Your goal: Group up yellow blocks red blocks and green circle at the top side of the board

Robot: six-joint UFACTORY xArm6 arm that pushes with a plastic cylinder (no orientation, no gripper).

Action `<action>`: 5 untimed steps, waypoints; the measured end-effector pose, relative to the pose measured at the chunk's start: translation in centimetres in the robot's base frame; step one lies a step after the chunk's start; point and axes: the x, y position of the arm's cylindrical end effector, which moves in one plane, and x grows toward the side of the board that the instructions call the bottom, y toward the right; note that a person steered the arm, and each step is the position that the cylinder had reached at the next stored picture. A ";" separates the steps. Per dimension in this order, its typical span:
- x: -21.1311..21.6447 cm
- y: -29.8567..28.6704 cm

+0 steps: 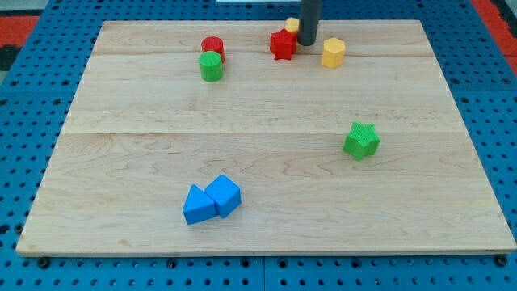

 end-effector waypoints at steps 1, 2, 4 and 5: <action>1.0 2.5; -1.8 3.4; -3.4 -4.9; -1.7 -6.3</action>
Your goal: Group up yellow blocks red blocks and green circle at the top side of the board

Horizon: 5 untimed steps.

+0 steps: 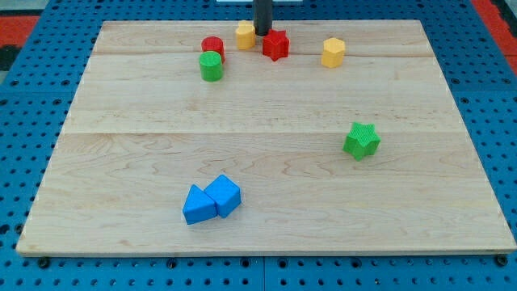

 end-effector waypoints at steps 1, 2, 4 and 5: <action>0.1 5.8; 3.0 10.1; 4.0 1.5; 2.2 9.0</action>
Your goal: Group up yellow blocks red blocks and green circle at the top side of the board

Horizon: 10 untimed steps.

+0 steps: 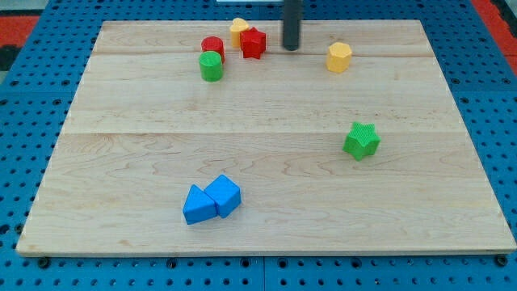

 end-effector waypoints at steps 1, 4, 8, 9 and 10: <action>-1.2 8.9; 0.4 -7.9; 8.1 -17.5; 9.9 -17.7; 6.4 -24.0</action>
